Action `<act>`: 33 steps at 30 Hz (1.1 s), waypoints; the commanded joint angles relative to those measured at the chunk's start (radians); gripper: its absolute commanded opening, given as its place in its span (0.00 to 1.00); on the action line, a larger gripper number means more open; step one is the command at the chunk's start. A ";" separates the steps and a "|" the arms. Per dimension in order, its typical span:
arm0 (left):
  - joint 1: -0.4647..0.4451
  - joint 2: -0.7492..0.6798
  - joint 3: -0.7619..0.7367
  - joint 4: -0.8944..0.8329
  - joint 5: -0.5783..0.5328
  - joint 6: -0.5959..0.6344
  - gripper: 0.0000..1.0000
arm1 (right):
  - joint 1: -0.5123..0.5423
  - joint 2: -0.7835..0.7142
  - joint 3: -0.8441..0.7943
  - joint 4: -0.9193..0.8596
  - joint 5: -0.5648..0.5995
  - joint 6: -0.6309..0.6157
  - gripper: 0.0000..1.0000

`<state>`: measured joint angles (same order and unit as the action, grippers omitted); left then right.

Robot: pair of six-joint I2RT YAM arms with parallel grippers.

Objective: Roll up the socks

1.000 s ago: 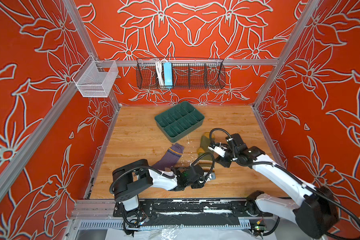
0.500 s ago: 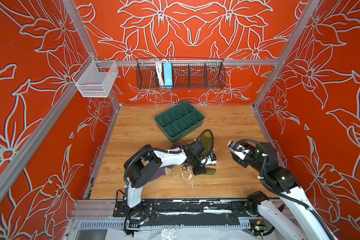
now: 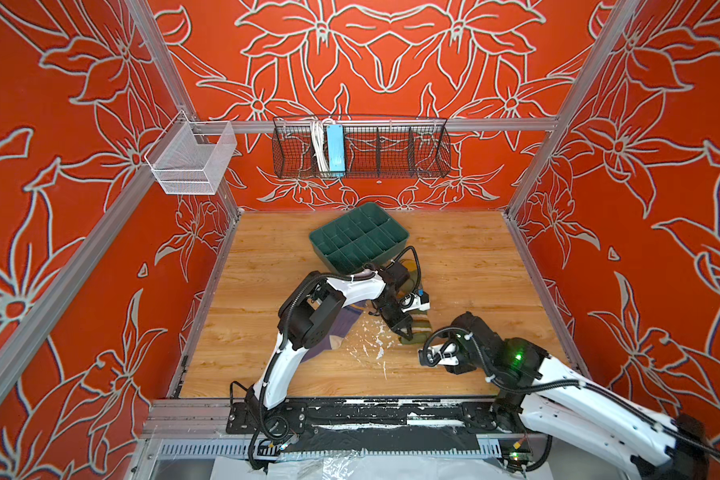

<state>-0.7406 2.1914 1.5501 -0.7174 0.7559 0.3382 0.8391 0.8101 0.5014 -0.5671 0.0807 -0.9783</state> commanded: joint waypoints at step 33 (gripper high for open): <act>-0.003 -0.387 -0.177 0.171 -0.207 -0.027 0.49 | 0.005 0.526 0.076 0.118 -0.103 0.016 0.00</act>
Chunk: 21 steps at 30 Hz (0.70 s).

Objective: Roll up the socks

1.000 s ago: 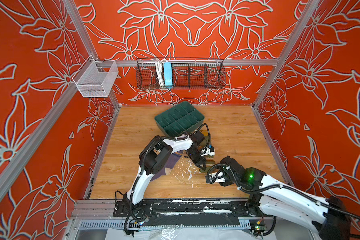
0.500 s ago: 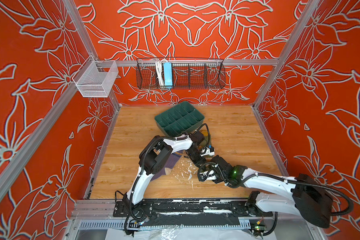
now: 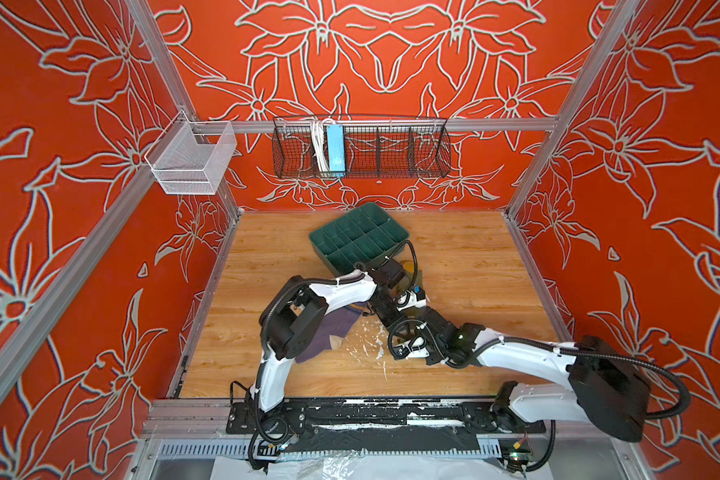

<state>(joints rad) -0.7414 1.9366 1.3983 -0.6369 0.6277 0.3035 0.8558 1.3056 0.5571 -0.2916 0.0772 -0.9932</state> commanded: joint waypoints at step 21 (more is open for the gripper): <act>-0.084 -1.199 -0.614 0.421 -0.485 0.633 0.74 | -0.208 0.364 0.353 -0.495 -0.468 0.074 0.00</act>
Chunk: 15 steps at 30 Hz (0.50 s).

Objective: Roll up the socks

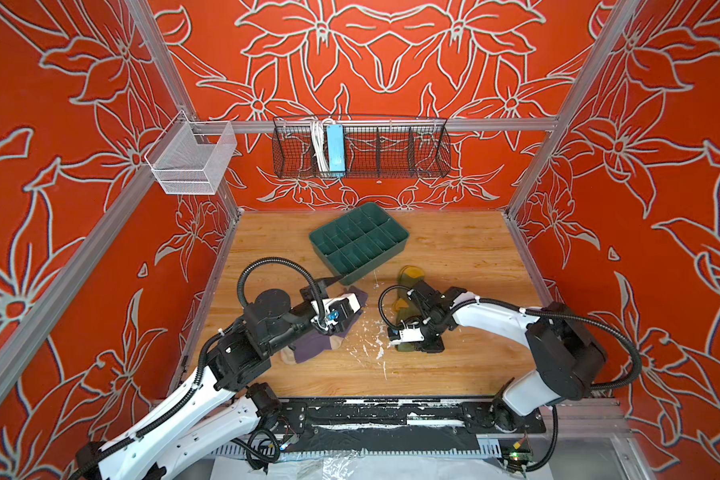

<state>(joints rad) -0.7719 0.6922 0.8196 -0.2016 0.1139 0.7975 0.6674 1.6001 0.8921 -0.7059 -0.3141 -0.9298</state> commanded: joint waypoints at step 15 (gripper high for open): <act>-0.398 0.602 -0.343 0.675 -0.234 0.232 0.63 | -0.068 0.195 0.101 -0.124 -0.128 0.034 0.00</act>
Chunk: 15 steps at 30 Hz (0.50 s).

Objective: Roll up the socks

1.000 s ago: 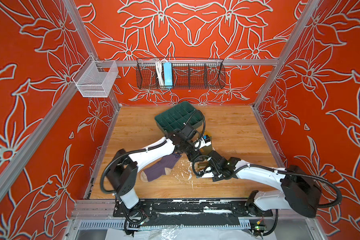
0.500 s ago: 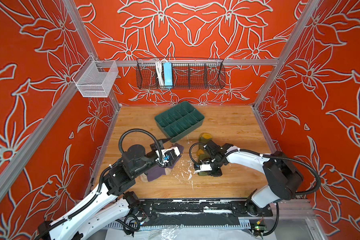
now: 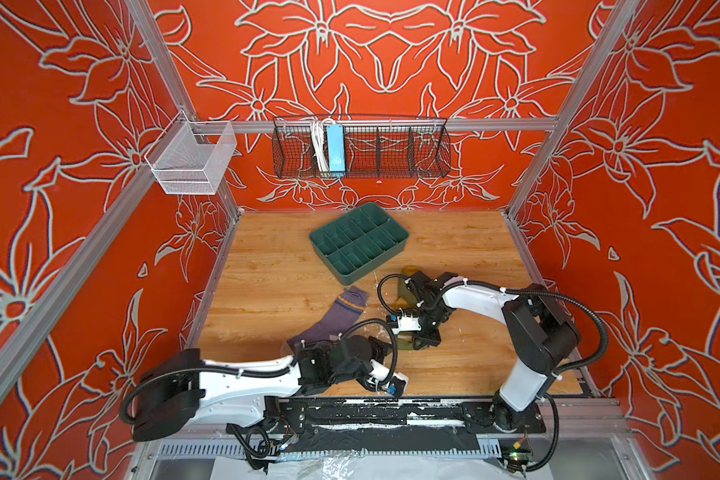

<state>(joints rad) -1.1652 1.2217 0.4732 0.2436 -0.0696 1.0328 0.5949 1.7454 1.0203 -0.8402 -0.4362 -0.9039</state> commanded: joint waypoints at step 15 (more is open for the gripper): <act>0.026 0.481 0.113 0.424 -0.115 -0.135 0.50 | -0.002 0.022 -0.038 0.021 -0.010 0.009 0.00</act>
<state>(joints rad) -1.1564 1.6760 0.5678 0.6151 -0.1757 0.9417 0.5907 1.7451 1.0191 -0.8394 -0.4438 -0.8997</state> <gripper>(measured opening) 0.508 0.083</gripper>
